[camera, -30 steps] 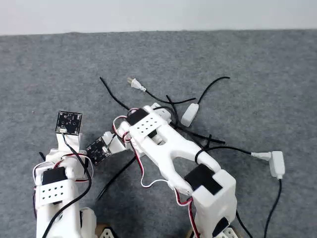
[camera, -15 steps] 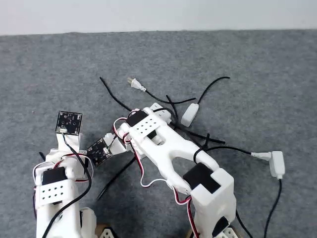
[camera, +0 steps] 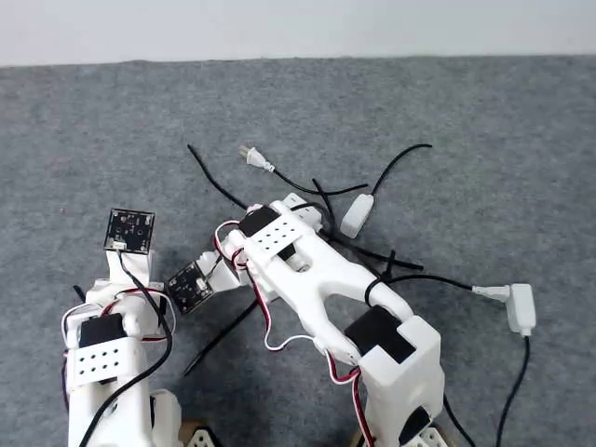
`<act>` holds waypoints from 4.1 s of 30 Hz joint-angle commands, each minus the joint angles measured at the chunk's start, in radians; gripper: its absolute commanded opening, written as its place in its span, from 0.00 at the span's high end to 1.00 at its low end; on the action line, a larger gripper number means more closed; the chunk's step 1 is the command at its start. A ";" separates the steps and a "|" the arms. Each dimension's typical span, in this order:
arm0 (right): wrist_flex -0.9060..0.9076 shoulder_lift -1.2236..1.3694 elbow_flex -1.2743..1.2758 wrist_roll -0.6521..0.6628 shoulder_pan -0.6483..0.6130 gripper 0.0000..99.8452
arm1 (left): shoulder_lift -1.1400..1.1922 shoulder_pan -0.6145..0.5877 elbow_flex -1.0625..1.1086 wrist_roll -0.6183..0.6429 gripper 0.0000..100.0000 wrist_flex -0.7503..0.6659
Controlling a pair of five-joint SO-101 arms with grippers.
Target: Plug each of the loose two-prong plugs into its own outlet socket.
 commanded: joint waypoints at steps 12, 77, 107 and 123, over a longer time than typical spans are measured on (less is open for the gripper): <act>0.116 0.033 -0.110 -0.003 0.022 0.84 | -0.021 -0.009 -0.033 -0.051 0.99 -0.025; -0.292 -0.671 0.836 -1.244 0.743 0.99 | -0.011 0.611 -0.002 0.496 0.97 -0.035; -0.302 -0.671 0.839 -1.238 0.742 0.99 | -0.011 0.480 -0.111 0.453 0.99 0.009; -0.305 -0.671 0.839 -1.237 0.740 0.99 | 0.446 0.486 -0.286 0.453 0.99 -0.089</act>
